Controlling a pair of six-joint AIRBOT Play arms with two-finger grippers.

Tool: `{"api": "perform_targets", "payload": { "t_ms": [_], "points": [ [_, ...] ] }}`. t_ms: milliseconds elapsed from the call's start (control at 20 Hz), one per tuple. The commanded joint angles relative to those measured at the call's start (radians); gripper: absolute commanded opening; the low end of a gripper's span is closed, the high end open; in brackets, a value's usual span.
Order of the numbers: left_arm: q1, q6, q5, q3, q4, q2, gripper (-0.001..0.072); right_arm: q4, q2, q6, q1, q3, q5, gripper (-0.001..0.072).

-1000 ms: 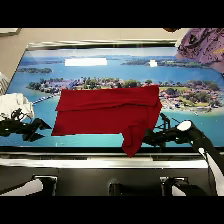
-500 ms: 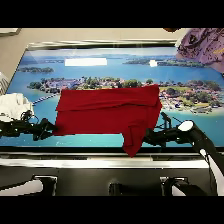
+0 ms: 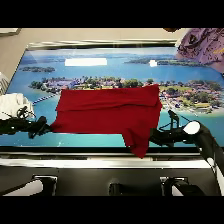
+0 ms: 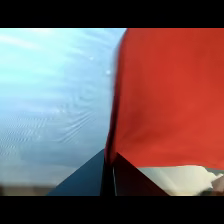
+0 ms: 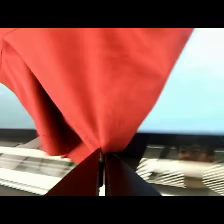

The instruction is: Fold the clothes and pants, and hang the long-sleeved shirts on hangers.

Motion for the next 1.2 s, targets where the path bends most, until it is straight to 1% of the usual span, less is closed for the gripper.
{"api": "perform_targets", "payload": {
  "t_ms": [0, 150, 200, 300, 350, 550, 650, 800, 900, 1150],
  "points": [
    [-0.001, -0.083, -0.069, 0.01, 0.127, 0.148, 0.0017, -0.16, 0.152, 0.132, 0.0, 0.007, 0.159, 0.0022],
    [-0.001, -0.141, -0.108, 0.01, 0.187, 0.26, 0.0017, -0.217, 0.294, 0.159, 0.0, 0.01, 0.263, 0.0022],
    [-0.001, -0.145, -0.107, 0.01, 0.187, 0.289, 0.0017, -0.233, 0.32, 0.16, 0.0, 0.02, 0.28, 0.0022],
    [-0.008, -0.133, -0.088, 0.011, 0.175, 0.311, 0.0017, -0.274, 0.325, 0.158, 0.0, 0.058, 0.283, 0.0022],
    [-0.01, -0.105, -0.071, 0.011, 0.153, 0.307, 0.0017, -0.289, 0.311, 0.146, 0.0, 0.084, 0.258, 0.0022],
    [-0.031, -0.099, 0.047, 0.012, 0.067, 0.272, 0.0017, -0.296, 0.154, 0.061, 0.0, 0.194, 0.164, 0.0023],
    [-0.062, -0.089, 0.092, 0.024, 0.055, 0.231, 0.0017, -0.299, 0.047, 0.002, 0.0, 0.255, 0.138, 0.0023],
    [-0.108, -0.089, 0.14, 0.07, 0.055, 0.14, 0.0017, -0.299, -0.093, -0.035, 0.0, 0.341, 0.071, 0.0023],
    [-0.126, -0.089, 0.151, 0.118, 0.055, 0.07, 0.0016, -0.299, -0.18, -0.059, 0.0, 0.399, 0.046, 0.0023],
    [-0.136, -0.089, 0.151, 0.272, 0.058, -0.109, 0.0017, -0.287, -0.372, -0.076, 0.0, 0.542, -0.018, 0.0024]
  ]
}}
